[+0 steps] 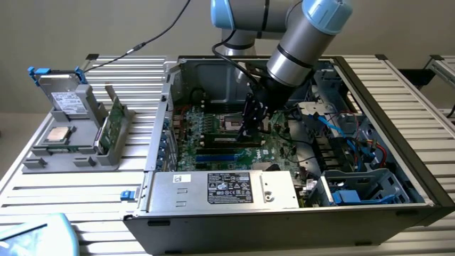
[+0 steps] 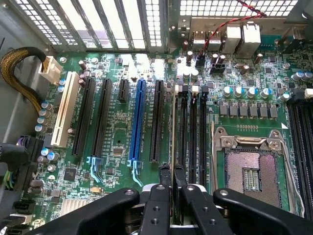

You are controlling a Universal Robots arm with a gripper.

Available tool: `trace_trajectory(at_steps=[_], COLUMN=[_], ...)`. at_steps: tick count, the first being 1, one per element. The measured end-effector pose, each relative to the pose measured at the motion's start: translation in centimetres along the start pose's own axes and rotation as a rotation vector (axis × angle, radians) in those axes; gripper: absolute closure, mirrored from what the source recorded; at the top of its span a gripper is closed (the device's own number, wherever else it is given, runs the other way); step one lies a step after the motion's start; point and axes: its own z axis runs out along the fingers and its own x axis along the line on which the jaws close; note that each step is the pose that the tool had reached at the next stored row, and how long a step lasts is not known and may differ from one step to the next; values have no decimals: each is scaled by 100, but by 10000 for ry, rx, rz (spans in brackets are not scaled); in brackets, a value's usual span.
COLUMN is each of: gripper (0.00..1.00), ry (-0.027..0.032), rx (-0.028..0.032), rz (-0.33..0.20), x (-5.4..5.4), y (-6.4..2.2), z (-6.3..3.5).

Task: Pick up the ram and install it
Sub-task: 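Insert the ram into the slot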

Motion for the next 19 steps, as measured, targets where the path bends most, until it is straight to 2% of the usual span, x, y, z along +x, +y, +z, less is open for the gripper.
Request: trace_trajectory(at_steps=[19], gripper=[86], ry=[2], rx=[-1], rz=[1], x=[-52], y=[-20], z=[70])
